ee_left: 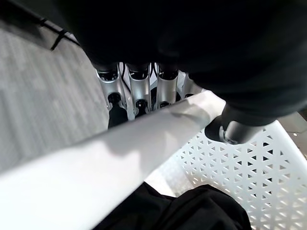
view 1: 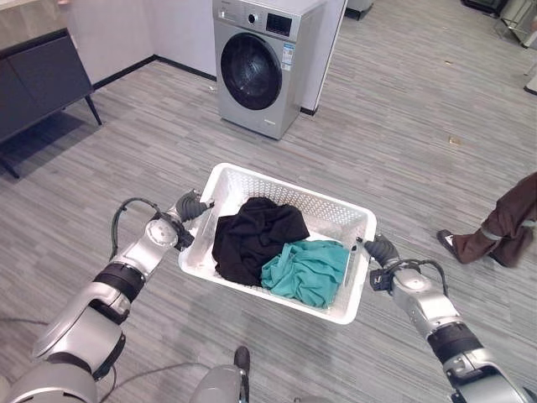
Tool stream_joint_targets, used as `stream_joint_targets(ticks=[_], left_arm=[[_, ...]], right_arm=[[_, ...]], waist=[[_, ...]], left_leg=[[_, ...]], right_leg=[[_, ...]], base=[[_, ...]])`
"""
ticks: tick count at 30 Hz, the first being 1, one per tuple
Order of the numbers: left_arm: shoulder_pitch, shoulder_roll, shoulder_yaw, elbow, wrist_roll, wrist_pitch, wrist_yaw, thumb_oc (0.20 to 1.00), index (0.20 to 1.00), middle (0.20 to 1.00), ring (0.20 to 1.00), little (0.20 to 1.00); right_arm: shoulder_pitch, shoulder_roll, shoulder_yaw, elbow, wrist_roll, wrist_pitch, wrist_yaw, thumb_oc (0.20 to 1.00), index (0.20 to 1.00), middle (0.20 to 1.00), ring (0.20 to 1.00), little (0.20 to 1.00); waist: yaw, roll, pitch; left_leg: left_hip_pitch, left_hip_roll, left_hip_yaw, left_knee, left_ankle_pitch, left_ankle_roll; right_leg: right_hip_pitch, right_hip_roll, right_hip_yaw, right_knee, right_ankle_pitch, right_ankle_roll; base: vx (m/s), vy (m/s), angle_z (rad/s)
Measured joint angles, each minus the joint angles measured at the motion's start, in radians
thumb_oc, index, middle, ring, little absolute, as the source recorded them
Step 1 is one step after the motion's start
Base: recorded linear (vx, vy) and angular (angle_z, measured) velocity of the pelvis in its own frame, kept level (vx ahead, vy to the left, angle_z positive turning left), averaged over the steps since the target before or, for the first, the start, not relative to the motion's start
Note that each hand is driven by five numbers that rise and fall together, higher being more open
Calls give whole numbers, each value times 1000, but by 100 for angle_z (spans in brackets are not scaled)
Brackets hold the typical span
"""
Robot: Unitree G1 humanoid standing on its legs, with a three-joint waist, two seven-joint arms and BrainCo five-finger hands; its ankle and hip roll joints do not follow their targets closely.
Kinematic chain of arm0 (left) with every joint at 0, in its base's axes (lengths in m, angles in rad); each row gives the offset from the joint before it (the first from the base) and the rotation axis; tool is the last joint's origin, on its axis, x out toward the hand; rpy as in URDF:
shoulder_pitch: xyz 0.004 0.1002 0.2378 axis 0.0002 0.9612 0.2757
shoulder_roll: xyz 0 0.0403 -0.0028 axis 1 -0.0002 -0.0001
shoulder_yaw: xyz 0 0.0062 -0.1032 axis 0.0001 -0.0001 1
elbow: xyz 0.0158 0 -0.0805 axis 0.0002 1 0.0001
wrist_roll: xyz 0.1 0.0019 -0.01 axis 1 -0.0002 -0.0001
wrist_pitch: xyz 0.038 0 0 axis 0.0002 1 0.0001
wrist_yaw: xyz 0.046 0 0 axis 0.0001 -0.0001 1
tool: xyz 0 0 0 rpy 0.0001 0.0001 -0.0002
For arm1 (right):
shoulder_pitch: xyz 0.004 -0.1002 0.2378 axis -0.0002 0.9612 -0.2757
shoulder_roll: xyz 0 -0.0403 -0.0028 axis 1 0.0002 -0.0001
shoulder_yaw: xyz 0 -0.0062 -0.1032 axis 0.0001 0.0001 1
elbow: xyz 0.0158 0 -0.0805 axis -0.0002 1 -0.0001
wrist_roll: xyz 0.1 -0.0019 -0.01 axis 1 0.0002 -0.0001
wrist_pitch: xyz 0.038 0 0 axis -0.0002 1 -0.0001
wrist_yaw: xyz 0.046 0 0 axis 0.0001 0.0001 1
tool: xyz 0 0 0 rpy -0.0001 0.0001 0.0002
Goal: Grab the laundry basket,head to the washer,open it,put in the laundry and shut it.
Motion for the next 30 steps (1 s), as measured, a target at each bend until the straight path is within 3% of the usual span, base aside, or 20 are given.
stream_joint_targets(ticks=[2, 4, 6, 7, 8, 9, 12, 13, 14, 15, 16, 17, 19, 20, 21, 23, 24, 25, 28, 30], left_arm=[[-27, -13, -1, 14, 0, 1, 1, 200, 200, 200, 200, 200], [-51, -22, -2, 11, 3, 3, 1, 200, 200, 200, 200, 200], [-60, -26, -1, 12, 6, -1, 1, 200, 200, 200, 200, 200], [-60, -26, -1, 11, 8, -1, 1, 200, 200, 200, 200, 200], [-61, -28, -1, 11, 12, -4, 0, 200, 200, 200, 200, 200], [-60, -29, -2, 9, 12, -5, -2, 200, 200, 200, 200, 200], [-55, -52, -5, 39, 42, -7, -6, 200, 200, 200, 200, 200], [-54, -67, -13, 49, 42, -5, -7, 200, 200, 200, 200, 200], [-53, -82, -16, 54, 42, 0, -7, 200, 200, 200, 200, 200], [-49, -92, -10, 52, 42, -2, -6, 200, 200, 200, 200, 200], [-47, -93, -12, 51, 42, -2, -7, 200, 200, 200, 200, 200], [-56, -91, -5, 53, 40, -2, -5, 200, 200, 200, 200, 200], [-74, -84, -7, 37, 39, -8, -6, 200, 200, 200, 200, 200], [-74, -78, -7, 36, 39, -15, -7, 200, 200, 200, 200, 200], [-80, -59, -12, 11, 36, -6, -6, 200, 200, 200, 200, 200], [-78, -42, -13, 0, 29, -6, -6, 200, 200, 200, 200, 200], [-88, -30, -22, 0, 28, 1, -8, 200, 200, 200, 200, 200], [-94, -37, -23, -12, 26, 0, -5, 200, 200, 200, 200, 200], [-88, -36, -22, -26, 7, 4, -5, 200, 200, 200, 200, 200], [-79, -43, -22, -26, 6, 14, -6, 200, 200, 200, 200, 200]], right_arm=[[4, -3, 2, 3, -2, 0, 1, 200, 200, 200, 200, 200], [11, -12, 1, 4, -1, 1, 4, 200, 200, 200, 200, 200], [9, -28, -1, -6, 0, -2, 5, 200, 200, 200, 200, 200], [11, -29, -7, -10, 0, -2, 6, 200, 200, 200, 200, 200], [34, -31, -29, -38, 0, -2, 8, 200, 200, 200, 200, 200], [40, -30, -33, -43, 0, -2, 9, 200, 200, 200, 200, 200], [62, -25, -38, -38, -1, 1, 16, 200, 200, 200, 200, 200], [65, -29, -42, -26, -1, 3, 24, 200, 200, 200, 200, 200], [65, -29, -45, -11, 0, 9, 24, 200, 200, 200, 200, 200], [67, -39, -46, -6, 1, 10, 28, 200, 200, 200, 200, 200], [64, -44, -47, -7, 1, 10, 28, 200, 200, 200, 200, 200], [41, -51, -46, -5, 17, 10, 28, 200, 200, 200, 200, 200], [31, -83, -45, -8, 43, 6, 29, 200, 200, 200, 200, 200], [23, -81, -46, 2, 50, -5, 28, 200, 200, 200, 200, 200], [-9, -91, -43, 1, 71, -10, 27, 200, 200, 200, 200, 200], [-17, -82, -44, -7, 79, -14, 15, 200, 200, 200, 200, 200], [-12, -82, -39, -25, 83, -15, 12, 200, 200, 200, 200, 200], [5, -78, -56, -36, 86, -14, 1, 200, 200, 200, 200, 200], [15, -77, -66, -46, 87, -14, -6, 200, 200, 200, 200, 200], [49, -62, -64, -49, 87, -13, 0, 200, 200, 200, 200, 200]], waist=[[-19, 26, 5], [-67, 30, 7], [-80, 26, 3], [-77, 27, 4], [-84, 25, 1], [-85, 24, 2], [-104, 18, -3], [-118, 33, -4], [-122, 52, -13], [-127, 68, -21], [-122, 91, -36], [-126, 102, -40], [-135, 100, -42], [-132, 84, -49], [-118, 76, -49], [-90, 38, -40], [-98, -2, -32], [-87, -18, -14], [-69, -32, -6], [-48, -41, 2]], left_leg=[[66, 3, -30, -64, 7, -9], [139, -1, -61, -106, -7, -34], [189, -5, -55, -119, -89, -104], [204, -6, -52, -118, -84, -88], [231, -15, -75, -120, -118, -90], [246, -17, -61, -123, -119, -87], [374, -4, -61, -143, -184, -153], [434, 21, -95, -137, -214, -200], [456, 49, -120, -114, -219, -208], [459, 81, -113, -19, -224, -216], [433, 108, -106, 56, -217, -222], [359, 158, -103, 247, -182, -265], [201, 253, -68, 600, -98, -231], [159, 277, -64, 657, -84, -240], [39, 345, -56, 842, 60, -159], [-53, 384, -37, 946, 53, -159], [-134, 374, -48, 937, 27, -188], [-171, 390, -19, 908, -16, -174], [-280, 354, 11, 726, -52, -197], [-297, 315, 137, 372, -23, -198]], right_leg=[[-80, -7, -85, -160, -49, -11], [-125, 24, -167, -543, -12, -24], [-159, 57, -183, -832, 85, -23], [-160, 68, -177, -920, 123, -10], [-189, 85, -141, -1067, 215, 4], [-188, 93, -131, -1120, 239, -2], [-168, 99, -133, -1136, 275, -21], [-134, 112, -126, -1081, 352, -48], [-133, 128, -126, -1019, 375, -66], [-104, 157, -134, -978, 410, -187], [-89, 188, -135, -966, 381, -196], [-62, 219, -148, -941, 331, -215], [-16, 262, -182, -912, 245, -256], [-6, 275, -180, -895, 212, -279], [25, 316, -170, -886, 159, -330], [80, 330, -157, -895, 171, -319], [139, 321, -133, -929, 143, -303], [186, 319, -135, -955, 145, -304], [242, 315, -121, -992, 141, -291], [334, 308, -131, -1039, 123, -257]], base=[[493, -51, 45], [458, -131, 73], [504, -146, 40], [480, -124, 31], [462, -114, 32], [529, -129, 46], [742, -225, 45], [586, -227, 44], [541, -253, 53], [547, -324, 22], [444, -353, 7], [416, -412, 11], [378, -446, 32], [339, -429, 5], [210, -268, -19], [386, -263, -26], [471, -217, 4], [307, -50, 20], [203, -8, -13], [377, 59, -24]])
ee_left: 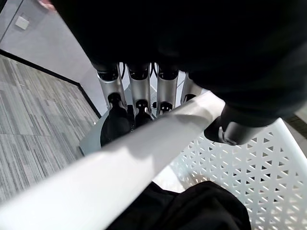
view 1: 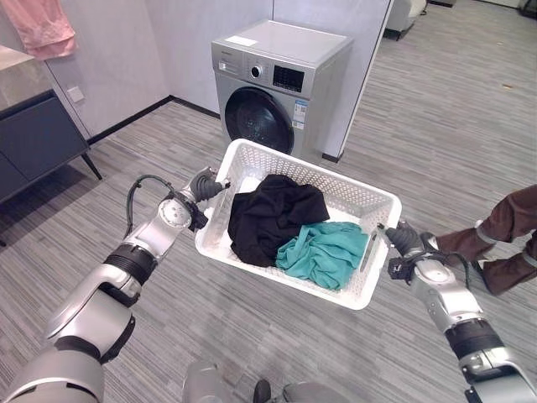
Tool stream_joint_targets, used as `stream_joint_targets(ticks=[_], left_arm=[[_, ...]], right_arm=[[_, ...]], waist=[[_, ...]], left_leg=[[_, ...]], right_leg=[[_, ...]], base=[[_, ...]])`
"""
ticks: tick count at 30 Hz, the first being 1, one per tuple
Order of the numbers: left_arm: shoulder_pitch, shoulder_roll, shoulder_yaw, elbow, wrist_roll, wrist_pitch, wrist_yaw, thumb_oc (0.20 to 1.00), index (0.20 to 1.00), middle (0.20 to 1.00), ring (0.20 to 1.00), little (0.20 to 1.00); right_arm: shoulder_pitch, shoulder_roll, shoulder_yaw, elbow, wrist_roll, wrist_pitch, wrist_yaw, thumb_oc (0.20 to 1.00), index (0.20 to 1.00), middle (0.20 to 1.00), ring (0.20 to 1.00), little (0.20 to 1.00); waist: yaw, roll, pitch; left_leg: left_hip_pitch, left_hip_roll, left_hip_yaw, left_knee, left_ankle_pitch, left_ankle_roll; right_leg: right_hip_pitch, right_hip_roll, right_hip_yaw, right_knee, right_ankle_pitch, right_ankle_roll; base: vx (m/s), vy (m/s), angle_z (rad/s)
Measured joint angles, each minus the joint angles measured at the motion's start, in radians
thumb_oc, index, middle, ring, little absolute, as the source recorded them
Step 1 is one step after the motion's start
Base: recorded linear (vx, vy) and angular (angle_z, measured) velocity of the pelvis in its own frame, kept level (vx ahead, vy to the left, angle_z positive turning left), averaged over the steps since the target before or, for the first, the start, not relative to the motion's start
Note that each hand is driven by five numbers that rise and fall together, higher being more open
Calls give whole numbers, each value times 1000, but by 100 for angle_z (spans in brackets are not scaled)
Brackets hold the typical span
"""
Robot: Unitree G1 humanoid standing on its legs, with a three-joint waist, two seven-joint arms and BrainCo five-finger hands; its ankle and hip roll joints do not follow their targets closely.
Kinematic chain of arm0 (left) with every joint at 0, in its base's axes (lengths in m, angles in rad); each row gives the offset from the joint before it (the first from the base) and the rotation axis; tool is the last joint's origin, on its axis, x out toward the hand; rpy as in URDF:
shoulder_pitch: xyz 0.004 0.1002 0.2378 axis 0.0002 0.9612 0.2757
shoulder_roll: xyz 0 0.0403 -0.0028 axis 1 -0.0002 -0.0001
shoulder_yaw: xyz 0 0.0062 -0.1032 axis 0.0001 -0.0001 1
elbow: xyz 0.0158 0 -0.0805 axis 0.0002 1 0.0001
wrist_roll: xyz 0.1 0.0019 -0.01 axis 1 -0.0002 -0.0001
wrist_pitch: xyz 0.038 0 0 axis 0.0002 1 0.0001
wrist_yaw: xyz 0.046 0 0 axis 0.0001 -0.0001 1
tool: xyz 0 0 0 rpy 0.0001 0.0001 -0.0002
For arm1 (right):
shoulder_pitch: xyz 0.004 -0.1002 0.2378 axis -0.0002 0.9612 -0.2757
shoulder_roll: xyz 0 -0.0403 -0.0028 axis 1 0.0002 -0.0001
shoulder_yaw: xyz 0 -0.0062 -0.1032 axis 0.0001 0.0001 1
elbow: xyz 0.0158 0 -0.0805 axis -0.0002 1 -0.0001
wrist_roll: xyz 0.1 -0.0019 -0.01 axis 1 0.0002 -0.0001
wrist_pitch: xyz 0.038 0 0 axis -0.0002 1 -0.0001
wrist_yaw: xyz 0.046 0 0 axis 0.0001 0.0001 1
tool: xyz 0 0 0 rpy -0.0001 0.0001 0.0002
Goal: Grab the laundry basket,head to the washer,open it,put in the laundry and shut it.
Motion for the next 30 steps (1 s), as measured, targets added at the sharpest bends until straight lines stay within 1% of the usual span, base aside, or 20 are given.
stream_joint_targets(ticks=[1, 3, 4, 6, 7, 8, 9, 10, 12, 13, 15, 16, 19, 20, 21, 22, 23, 25, 28, 30], left_arm=[[-2, -3, 3, 0, -2, -2, 2, 200, 200, 200, 200, 200], [-1, -3, 1, 42, -2, -23, -1, 200, 200, 200, 200, 200], [5, -5, 6, 45, -3, -16, 0, 200, 200, 200, 200, 200], [33, -3, 3, 58, -4, -13, -1, 200, 200, 200, 200, 200], [74, -4, 3, 58, -6, -11, -3, 200, 200, 200, 200, 200], [84, -6, 2, 56, -7, -10, -4, 200, 200, 200, 200, 200], [109, 0, 1, 44, -8, -10, -7, 200, 200, 200, 200, 200], [114, 18, 1, 30, -9, -10, -7, 200, 200, 200, 200, 200], [120, 26, 3, 29, -14, -11, 0, 200, 200, 200, 200, 200], [117, 26, 7, 5, -14, -11, -1, 200, 200, 200, 200, 200], [91, 19, 9, 0, -13, -22, -6, 200, 200, 200, 200, 200], [81, 16, 6, 2, -13, -20, -6, 200, 200, 200, 200, 200], [80, 35, -6, 1, -13, -18, -7, 200, 200, 200, 200, 200], [86, 39, -6, 2, -14, -19, -7, 200, 200, 200, 200, 200], [87, 41, -5, -1, -14, -20, -6, 200, 200, 200, 200, 200], [87, 42, -3, -2, -14, -20, -6, 200, 200, 200, 200, 200], [84, 41, 4, -14, -14, -22, -6, 200, 200, 200, 200, 200], [79, 41, 5, -23, -14, -22, -6, 200, 200, 200, 200, 200], [78, 40, 5, -18, -14, -21, -8, 200, 200, 200, 200, 200], [77, 38, 6, -12, -14, -22, -8, 200, 200, 200, 200, 200]], right_arm=[[3, 1, 0, 1, 0, 0, 0, 200, 200, 200, 200, 200], [-22, -3, 39, 35, 0, -3, 0, 200, 200, 200, 200, 200], [-44, 5, 46, 53, 0, -3, 5, 200, 200, 200, 200, 200], [-58, 20, 68, 87, 0, -5, 3, 200, 200, 200, 200, 200], [-50, 26, 89, 112, -1, -6, 9, 200, 200, 200, 200, 200], [-48, 29, 91, 120, -1, -6, 10, 200, 200, 200, 200, 200], [-37, 57, 93, 149, -2, -6, 13, 200, 200, 200, 200, 200], [-34, 68, 90, 146, -3, -10, 15, 200, 200, 200, 200, 200], [-34, 83, 78, 139, -9, -21, 16, 200, 200, 200, 200, 200], [-48, 79, 62, 147, -9, -33, 6, 200, 200, 200, 200, 200], [-39, 76, 60, 157, -9, -33, 6, 200, 200, 200, 200, 200], [-39, 77, 62, 159, -9, -33, 6, 200, 200, 200, 200, 200], [-52, 95, 33, 160, -11, -32, 8, 200, 200, 200, 200, 200], [-53, 99, 34, 155, -11, -38, 6, 200, 200, 200, 200, 200], [-61, 98, 34, 155, -13, -41, 3, 200, 200, 200, 200, 200], [-62, 97, 34, 155, -13, -42, 3, 200, 200, 200, 200, 200], [-62, 96, 34, 158, -26, -42, 2, 200, 200, 200, 200, 200], [-65, 94, 33, 169, -36, -42, 3, 200, 200, 200, 200, 200], [-83, 87, 34, 188, -49, -44, 9, 200, 200, 200, 200, 200], [-103, 79, 36, 197, -49, -44, 12, 200, 200, 200, 200, 200]], waist=[[8, 5, 2], [35, 31, -9], [64, 38, 3], [89, 36, 7], [110, 32, 8], [121, 41, 6], [124, 71, -8], [141, 89, -17], [146, 64, -23], [124, 83, -21], [96, 47, -20], [85, 40, -19], [96, 23, -25], [106, 24, -25], [117, 42, -22], [116, 46, -24], [82, 63, -26], [72, 75, -24], [61, 102, -13], [73, 108, -8]], left_leg=[[4, -13, 44, -174, 11, -2], [-20, -85, -33, -489, 33, -24], [-38, -134, -112, -560, 40, -9], [-62, -196, -166, -508, 45, 4], [-41, -277, -184, -480, 42, 34], [-20, -297, -181, -468, 42, 80], [70, -303, -180, -441, -1, 216], [125, -287, -235, -494, 29, 280], [129, -304, -228, -520, 132, 318], [127, -317, -231, -522, 172, 310], [127, -346, -171, -490, 168, 260], [129, -346, -154, -466, 153, 239], [206, -319, -134, -469, 148, 244], [231, -326, -146, -470, 150, 249], [259, -327, -163, -456, 140, 237], [262, -326, -168, -453, 138, 233], [296, -317, -214, -471, 131, 232], [330, -299, -259, -498, 132, 222], [341, -246, -342, -515, 128, 189], [338, -224, -367, -519, 120, 168]], right_leg=[[24, 11, 1, -17, -5, 8], [47, 46, 49, -49, -28, 46], [70, 61, 61, -53, -40, 59], [101, 67, 87, -51, -52, 81], [146, 72, 95, -37, -68, 109], [155, 90, 111, -13, -70, 111], [181, 152, 151, 58, -91, 129], [168, 171, 160, 158, -157, 170], [103, 94, 165, 263, -298, 152], [81, 24, 187, 232, -347, 200], [133, 4, 159, 174, -325, 188], [99, -4, 146, 258, -320, 180], [-99, -88, 50, 781, -174, 245], [-129, -118, 42, 841, -172, 255], [-196, -203, 19, 982, -162, 268], [-210, -216, 17, 998, -161, 270], [-259, -277, 14, 984, -166, 275], [-283, -321, -3, 870, -176, 265], [-286, -298, 18, 435, -160, 265], [-280, -279, 45, 158, -68, 260]], base=[[452, 69, -26], [357, 31, -49], [372, 16, -64], [472, 37, -55], [507, 100, -44], [479, 136, -39], [449, 156, -52], [419, 161, -58], [420, 160, -67], [461, 200, -36], [381, 200, 6], [348, 242, 19], [333, 269, -30], [182, 204, -71], [169, 175, -42], [195, 138, 10], [177, 76, 52], [128, 0, 57], [158, -147, 69], [68, -67, 48]])
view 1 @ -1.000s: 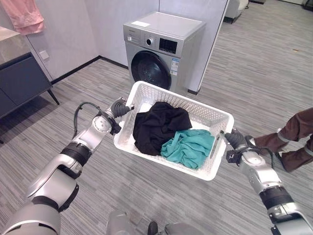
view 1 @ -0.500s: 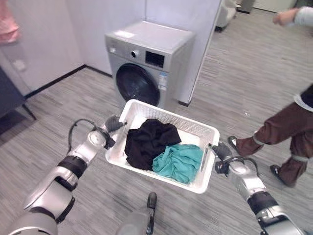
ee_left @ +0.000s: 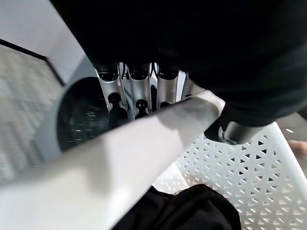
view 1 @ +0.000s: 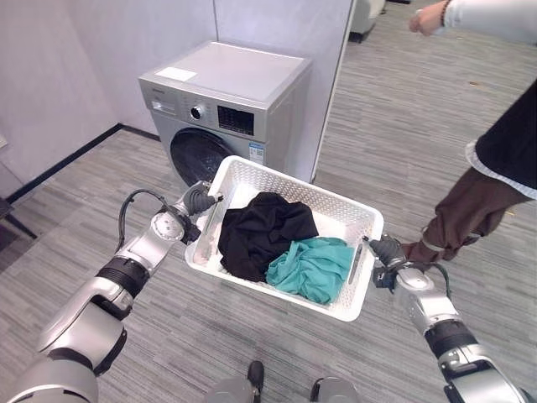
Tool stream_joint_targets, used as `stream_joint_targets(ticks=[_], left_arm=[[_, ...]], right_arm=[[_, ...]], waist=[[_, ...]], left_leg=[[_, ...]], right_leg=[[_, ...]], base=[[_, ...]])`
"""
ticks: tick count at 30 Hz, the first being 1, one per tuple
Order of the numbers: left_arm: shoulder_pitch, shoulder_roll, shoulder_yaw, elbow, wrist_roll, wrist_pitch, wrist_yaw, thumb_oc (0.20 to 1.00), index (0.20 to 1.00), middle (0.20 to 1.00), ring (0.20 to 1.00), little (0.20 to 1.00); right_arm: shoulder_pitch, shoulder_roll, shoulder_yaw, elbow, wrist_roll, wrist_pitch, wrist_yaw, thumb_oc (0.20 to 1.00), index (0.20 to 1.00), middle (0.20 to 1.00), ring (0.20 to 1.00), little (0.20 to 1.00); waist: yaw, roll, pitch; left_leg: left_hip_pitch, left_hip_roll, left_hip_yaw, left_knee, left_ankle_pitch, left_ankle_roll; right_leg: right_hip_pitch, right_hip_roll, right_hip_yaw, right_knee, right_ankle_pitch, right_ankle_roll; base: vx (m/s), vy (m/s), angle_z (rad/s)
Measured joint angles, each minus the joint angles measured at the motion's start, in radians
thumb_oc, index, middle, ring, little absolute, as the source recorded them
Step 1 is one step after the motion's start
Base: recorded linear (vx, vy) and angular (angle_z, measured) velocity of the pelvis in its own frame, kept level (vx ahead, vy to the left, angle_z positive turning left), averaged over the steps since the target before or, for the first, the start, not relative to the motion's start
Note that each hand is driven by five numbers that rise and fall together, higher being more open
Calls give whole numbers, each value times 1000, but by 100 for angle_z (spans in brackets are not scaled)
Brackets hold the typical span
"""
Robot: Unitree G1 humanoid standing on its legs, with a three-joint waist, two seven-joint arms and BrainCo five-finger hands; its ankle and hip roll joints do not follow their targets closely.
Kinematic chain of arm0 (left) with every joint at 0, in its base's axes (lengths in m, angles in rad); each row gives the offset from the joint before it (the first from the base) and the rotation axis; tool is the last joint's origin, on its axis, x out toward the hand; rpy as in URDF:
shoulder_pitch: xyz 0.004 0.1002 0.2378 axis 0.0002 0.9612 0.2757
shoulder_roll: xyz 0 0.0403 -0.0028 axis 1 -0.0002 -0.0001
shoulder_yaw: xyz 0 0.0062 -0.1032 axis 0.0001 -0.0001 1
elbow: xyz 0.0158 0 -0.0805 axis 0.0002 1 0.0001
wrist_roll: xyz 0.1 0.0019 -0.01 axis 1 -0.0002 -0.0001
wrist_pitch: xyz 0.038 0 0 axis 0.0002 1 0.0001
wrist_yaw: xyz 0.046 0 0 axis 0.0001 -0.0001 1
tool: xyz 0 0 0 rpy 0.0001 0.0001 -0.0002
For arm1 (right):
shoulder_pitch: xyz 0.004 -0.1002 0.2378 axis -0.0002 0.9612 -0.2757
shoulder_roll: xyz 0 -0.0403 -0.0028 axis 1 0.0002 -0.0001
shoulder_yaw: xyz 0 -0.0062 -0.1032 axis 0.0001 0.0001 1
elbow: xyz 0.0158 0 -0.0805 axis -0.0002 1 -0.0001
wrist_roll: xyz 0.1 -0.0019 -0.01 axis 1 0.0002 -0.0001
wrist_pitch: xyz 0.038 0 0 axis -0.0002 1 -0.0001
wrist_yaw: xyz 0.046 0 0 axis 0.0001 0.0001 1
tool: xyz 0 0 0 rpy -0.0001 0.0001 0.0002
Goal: Grab the laundry basket,head to the washer,open it,put in the laundry and shut it.
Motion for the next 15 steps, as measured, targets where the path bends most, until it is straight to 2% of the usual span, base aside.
stream_joint_targets(ticks=[1, 2, 3, 4, 5, 8, 12, 13, 14, 15], left_arm=[[1, -2, -1, 17, 0, 0, -1, 200, 200, 200, 200, 200], [2, 0, -1, 20, 0, 0, -1, 200, 200, 200, 200, 200], [2, 5, -1, 17, 1, 1, -2, 200, 200, 200, 200, 200], [3, 2, -1, 17, 1, -1, -2, 200, 200, 200, 200, 200], [24, -12, 1, 14, 1, 0, 0, 200, 200, 200, 200, 200], [32, -19, 17, -2, 1, -3, 0, 200, 200, 200, 200, 200], [31, -31, 17, -15, 2, -8, 0, 200, 200, 200, 200, 200], [31, -31, 17, -15, 2, -8, 0, 200, 200, 200, 200, 200], [31, -41, 37, -10, 2, 0, 0, 200, 200, 200, 200, 200], [203, -129, 243, -48, 10, -40, 10, 200, 200, 200, 200, 200]], right_arm=[[-20, -1, 2, 10, -1, -1, 3, 200, 200, 200, 200, 200], [-23, -1, 3, 9, -1, -1, 6, 200, 200, 200, 200, 200], [-24, 0, 5, 11, -1, -1, 9, 200, 200, 200, 200, 200], [-19, 0, 4, 13, -1, -1, 11, 200, 200, 200, 200, 200], [-13, -3, 3, 20, -2, 1, 11, 200, 200, 200, 200, 200], [-18, -24, -1, 10, -2, 1, 14, 200, 200, 200, 200, 200], [-24, -45, -19, 4, -2, -2, 14, 200, 200, 200, 200, 200], [-24, -47, -19, 4, -2, -2, 15, 200, 200, 200, 200, 200], [-6, -45, -19, -16, -2, -1, 19, 200, 200, 200, 200, 200], [40, 11, -38, 20, -84, -42, 41, 200, 200, 200, 200, 200]], waist=[[21, 4, 3], [28, -2, 3], [32, -17, 6], [33, -28, 9], [34, -1, 3], [35, 23, -10], [-1, 23, -13], [-5, 23, -13], [-6, 12, -41], [-16, 3, -108]], left_leg=[[-1, 17, -6, 12, -21, -37], [0, 15, -1, 19, -28, -65], [1, 9, -9, 35, -36, -100], [11, 6, -18, 40, -49, -129], [32, 43, -22, 26, -57, -143], [55, 113, 18, -19, -37, -181], [58, 131, 16, -61, -22, -207], [59, 131, 17, -66, -19, -210], [108, 117, 13, -102, -19, -210], [43, 141, 139, -102, -29, -211]], right_leg=[[-7, -11, 33, -125, 144, 41], [6, -18, 32, -159, 194, 53], [11, -38, 28, -155, 249, 40], [26, -44, 28, -153, 305, 12], [64, -22, -4, -180, 290, -15], [98, 41, -36, -233, 300, -32], [115, 64, -49, -293, 325, -49], [116, 64, -49, -297, 328, -45], [160, 47, -53, -309, 317, -24], [106, 33, -60, -309, 312, -26]], base=[[115, -91, 29], [66, -48, 34], [141, -105, 34], [76, -55, 43], [112, -88, 36], [91, -77, 10], [76, -56, 5], [53, -39, 1], [42, -25, -3], [22, -11, 3]])
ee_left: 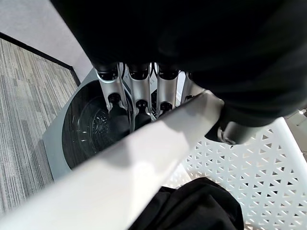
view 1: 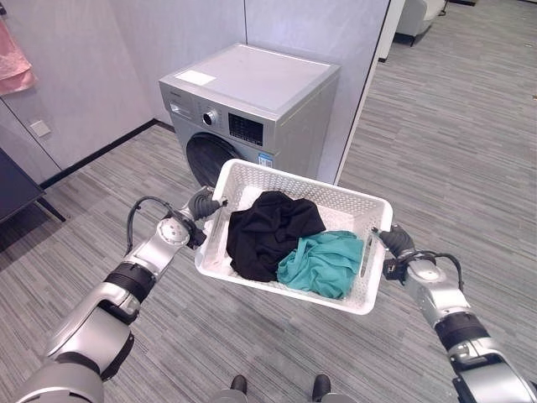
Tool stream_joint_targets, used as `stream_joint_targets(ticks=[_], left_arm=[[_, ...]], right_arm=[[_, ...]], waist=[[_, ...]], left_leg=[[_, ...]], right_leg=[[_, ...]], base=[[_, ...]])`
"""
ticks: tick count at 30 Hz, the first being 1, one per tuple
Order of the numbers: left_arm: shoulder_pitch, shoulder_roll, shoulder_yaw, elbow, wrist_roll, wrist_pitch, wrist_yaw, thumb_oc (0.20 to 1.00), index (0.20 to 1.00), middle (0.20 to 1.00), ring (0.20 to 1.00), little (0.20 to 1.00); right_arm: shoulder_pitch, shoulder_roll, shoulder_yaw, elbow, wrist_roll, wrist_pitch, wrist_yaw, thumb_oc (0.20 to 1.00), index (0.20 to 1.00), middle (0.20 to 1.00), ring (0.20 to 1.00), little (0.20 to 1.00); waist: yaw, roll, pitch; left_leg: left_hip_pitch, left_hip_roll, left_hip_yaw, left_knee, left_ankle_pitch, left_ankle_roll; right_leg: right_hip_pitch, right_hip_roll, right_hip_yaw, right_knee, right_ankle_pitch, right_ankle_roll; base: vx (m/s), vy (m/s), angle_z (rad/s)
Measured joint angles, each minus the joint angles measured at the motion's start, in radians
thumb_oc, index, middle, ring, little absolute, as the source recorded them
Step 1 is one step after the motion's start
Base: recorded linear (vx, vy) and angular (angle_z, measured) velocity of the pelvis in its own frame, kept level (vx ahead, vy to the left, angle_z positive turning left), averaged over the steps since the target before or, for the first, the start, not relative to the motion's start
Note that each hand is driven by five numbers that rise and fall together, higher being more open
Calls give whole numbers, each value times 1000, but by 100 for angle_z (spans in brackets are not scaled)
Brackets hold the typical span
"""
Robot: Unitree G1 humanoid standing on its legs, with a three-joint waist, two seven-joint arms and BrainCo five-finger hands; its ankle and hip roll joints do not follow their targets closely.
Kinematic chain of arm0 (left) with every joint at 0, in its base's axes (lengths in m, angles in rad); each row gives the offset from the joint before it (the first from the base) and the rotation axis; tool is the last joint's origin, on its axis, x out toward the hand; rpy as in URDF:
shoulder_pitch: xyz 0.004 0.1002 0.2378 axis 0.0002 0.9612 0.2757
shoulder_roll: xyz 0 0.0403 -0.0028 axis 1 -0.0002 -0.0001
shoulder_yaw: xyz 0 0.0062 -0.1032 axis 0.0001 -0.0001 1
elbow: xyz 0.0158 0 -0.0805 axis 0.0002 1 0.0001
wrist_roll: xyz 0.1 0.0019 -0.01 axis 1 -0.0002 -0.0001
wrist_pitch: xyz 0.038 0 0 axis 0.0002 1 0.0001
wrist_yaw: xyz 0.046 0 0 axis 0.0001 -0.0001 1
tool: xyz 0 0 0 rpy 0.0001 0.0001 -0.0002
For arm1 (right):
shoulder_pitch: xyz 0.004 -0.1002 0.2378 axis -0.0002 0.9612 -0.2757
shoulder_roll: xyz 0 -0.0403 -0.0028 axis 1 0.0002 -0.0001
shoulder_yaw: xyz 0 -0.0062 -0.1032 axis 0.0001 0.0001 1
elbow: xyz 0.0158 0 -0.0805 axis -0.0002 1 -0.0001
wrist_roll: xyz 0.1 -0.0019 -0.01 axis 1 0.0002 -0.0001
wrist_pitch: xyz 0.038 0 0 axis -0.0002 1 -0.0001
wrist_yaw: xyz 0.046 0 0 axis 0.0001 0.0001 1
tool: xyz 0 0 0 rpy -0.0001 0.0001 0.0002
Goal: Grab the laundry basket,head to the washer,open it,put in the laundry and shut it.
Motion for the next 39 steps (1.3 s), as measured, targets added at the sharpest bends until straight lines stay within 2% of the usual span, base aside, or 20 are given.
stream_joint_targets(ticks=[1, 2, 4, 6, 8, 11, 14, 22, 24, 27, 28, 30, 31, 35, 36, 37, 38, 39], left_arm=[[147, -107, 146, -50, -3, -45, 31, 200, 200, 200, 200, 200], [276, -202, 209, -75, 0, -64, 63, 200, 200, 200, 200, 200], [464, -236, 190, -43, 3, -32, 63, 200, 200, 200, 200, 200], [612, -277, 190, 23, 0, 26, 62, 200, 200, 200, 200, 200], [640, -289, 202, 19, -4, 20, 72, 200, 200, 200, 200, 200], [657, -283, 234, -11, -2, 18, 73, 200, 200, 200, 200, 200], [673, -282, 247, -31, -2, 5, 73, 200, 200, 200, 200, 200], [683, -283, 271, -66, -2, 2, 74, 200, 200, 200, 200, 200], [689, -281, 273, -113, -1, 4, 74, 200, 200, 200, 200, 200], [673, -250, 271, -218, 3, 9, 72, 200, 200, 200, 200, 200], [621, -196, 263, -252, 7, 22, 56, 200, 200, 200, 200, 200], [552, -165, 273, -272, 7, 15, 58, 200, 200, 200, 200, 200], [488, -106, 264, -283, 10, 17, 55, 200, 200, 200, 200, 200], [321, -10, 266, -321, 10, -8, 63, 200, 200, 200, 200, 200], [303, 6, 268, -330, 10, -8, 68, 200, 200, 200, 200, 200], [251, 70, 226, -331, 11, -5, 68, 200, 200, 200, 200, 200], [218, 92, 211, -338, 14, -6, 68, 200, 200, 200, 200, 200], [168, 110, 197, -336, 27, -11, 71, 200, 200, 200, 200, 200]], right_arm=[[60, 43, -19, -1, -36, -43, 3, 200, 200, 200, 200, 200], [122, 71, -24, 10, -65, -61, -2, 200, 200, 200, 200, 200], [211, 92, -6, 75, -108, -53, 20, 200, 200, 200, 200, 200], [305, 145, 11, 135, -133, -3, 29, 200, 200, 200, 200, 200], [304, 180, -9, 123, -131, -17, 12, 200, 200, 200, 200, 200], [319, 187, -14, 103, -131, 0, 21, 200, 200, 200, 200, 200], [341, 187, -15, 41, -131, -6, 18, 200, 200, 200, 200, 200], [367, 172, -14, -70, -132, 3, 12, 200, 200, 200, 200, 200], [362, 147, -14, -113, -133, 11, 7, 200, 200, 200, 200, 200], [304, 80, -2, -170, -131, 16, 23, 200, 200, 200, 200, 200], [222, 12, 44, -192, -128, 31, 50, 200, 200, 200, 200, 200], [149, 0, 39, -227, -124, 28, 42, 200, 200, 200, 200, 200], [80, -45, 55, -244, -108, 30, 49, 200, 200, 200, 200, 200], [-56, -88, 47, -289, -69, 21, 35, 200, 200, 200, 200, 200], [-79, -92, 45, -293, -68, 19, 31, 200, 200, 200, 200, 200], [-120, -119, 46, -296, -62, 20, 26, 200, 200, 200, 200, 200], [-131, -141, 44, -308, -61, 19, 22, 200, 200, 200, 200, 200], [-152, -166, 40, -314, -46, 18, 17, 200, 200, 200, 200, 200]], waist=[[-12, 5, -49], [-14, 18, -71], [-13, 15, -84], [-2, -4, -62], [7, -1, -32], [22, 5, -28], [17, 9, -23], [15, -4, 2], [29, -5, 4], [41, -6, 28], [43, -10, 40], [48, -17, 48], [48, -20, 62], [58, -28, 74], [59, -29, 74], [60, -29, 74], [57, -24, 75], [58, -25, 77]], left_leg=[[-29, 24, 106, 6, 1, 0], [-24, 31, 161, 2, 13, 2], [-22, 19, 164, -3, 15, 1], [-33, 9, 159, -9, 27, 12], [-46, -2, 143, -11, 36, 21], [-26, -18, 137, -17, 25, 35], [-28, -22, 146, -19, 15, 33], [-43, -20, 147, -14, 27, 32], [-44, -20, 144, -14, 28, 31], [-44, -18, 143, -13, 29, 29], [-49, -15, 145, -13, 32, 25], [-56, -14, 149, -9, 33, 22], [-78, -12, 148, 7, 31, 25], [-81, -23, 138, 18, 32, 24], [-80, -32, 137, 18, 28, 27], [-89, -44, 131, 28, 23, 35], [-98, -44, 120, 36, 24, 36], [-99, -69, 109, 51, 8, 57]], right_leg=[[-24, -2, -13, 0, -3, -3], [-22, -6, -18, 0, -6, -2], [-23, -16, -21, 0, -16, 12], [-32, -31, -37, 0, -20, 18], [-34, -37, -48, -1, -12, 28], [-3, -55, -65, -9, -27, 49], [-1, -62, -67, -8, -28, 49], [-18, -60, -72, -7, -25, 48], [-17, -59, -75, -3, -23, 50], [-17, -57, -74, -1, -22, 49], [-24, -55, -75, -1, -20, 48], [-32, -53, -69, -1, -18, 48], [-44, -54, -70, -1, -15, 44], [-34, -64, -76, 0, -7, 49], [-32, -67, -76, 0, -10, 52], [-29, -79, -95, 4, -9, 52], [-30, -85, -102, 15, -12, 55], [-28, -111, -112, 59, -29, 69]], base=[[15, 9, 8], [-53, 12, 11], [-50, 16, 13], [8, 17, 20], [10, 16, 24], [14, 22, 18], [0, 26, 5], [4, 22, 2], [-6, 64, 5], [-18, 75, -1], [-22, 139, -5], [0, 172, -5], [30, 96, -1], [67, 156, 8], [172, 302, 21], [162, 236, 26], [184, 251, 40], [119, 169, 52]])
